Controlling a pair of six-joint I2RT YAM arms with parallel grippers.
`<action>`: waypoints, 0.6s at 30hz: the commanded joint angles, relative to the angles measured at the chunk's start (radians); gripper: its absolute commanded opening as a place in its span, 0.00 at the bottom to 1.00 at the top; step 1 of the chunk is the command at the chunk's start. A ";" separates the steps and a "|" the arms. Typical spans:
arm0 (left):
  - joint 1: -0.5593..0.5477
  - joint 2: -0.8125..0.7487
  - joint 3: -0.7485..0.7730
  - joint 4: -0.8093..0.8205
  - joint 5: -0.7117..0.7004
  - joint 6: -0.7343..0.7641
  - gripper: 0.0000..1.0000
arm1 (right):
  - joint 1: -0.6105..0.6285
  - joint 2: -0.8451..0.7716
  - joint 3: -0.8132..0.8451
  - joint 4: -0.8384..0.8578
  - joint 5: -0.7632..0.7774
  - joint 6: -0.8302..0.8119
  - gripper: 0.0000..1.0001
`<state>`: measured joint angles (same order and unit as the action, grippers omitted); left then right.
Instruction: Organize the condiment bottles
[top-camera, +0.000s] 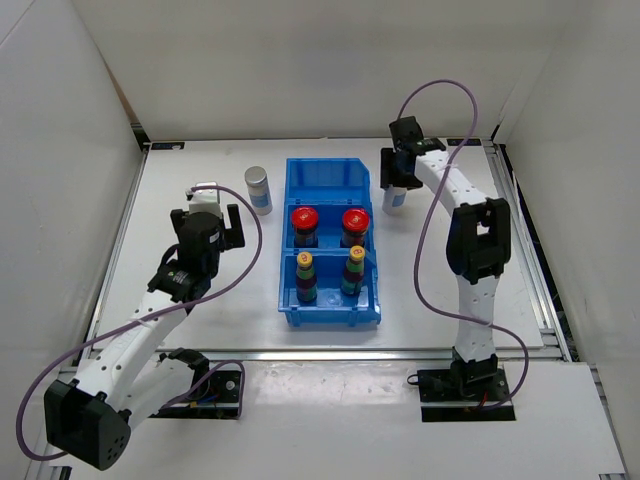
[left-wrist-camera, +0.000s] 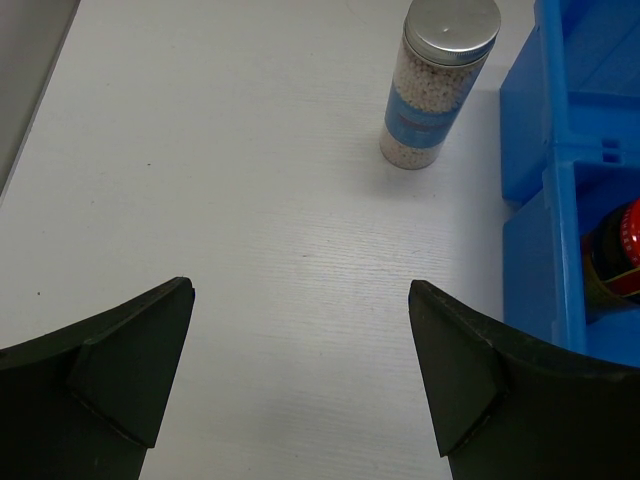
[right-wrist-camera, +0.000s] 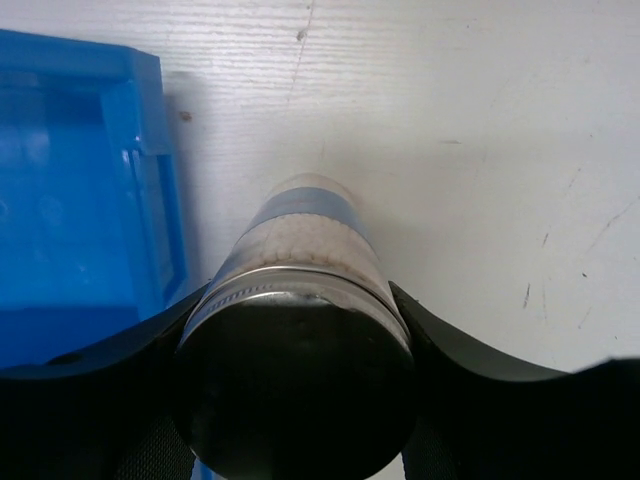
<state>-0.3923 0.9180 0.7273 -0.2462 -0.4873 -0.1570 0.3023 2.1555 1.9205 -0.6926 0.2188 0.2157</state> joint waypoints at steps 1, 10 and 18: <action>-0.003 -0.007 -0.003 0.021 -0.014 0.004 0.99 | -0.003 -0.118 -0.015 0.071 0.051 -0.009 0.39; -0.003 -0.007 -0.003 0.021 -0.014 0.004 0.99 | 0.056 -0.253 -0.025 0.117 0.060 -0.062 0.15; -0.003 -0.007 -0.003 0.021 -0.005 0.004 0.99 | 0.142 -0.200 0.116 0.122 -0.038 -0.124 0.15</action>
<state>-0.3923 0.9180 0.7273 -0.2459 -0.4870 -0.1570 0.4225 1.9514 1.9450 -0.6441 0.2337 0.1287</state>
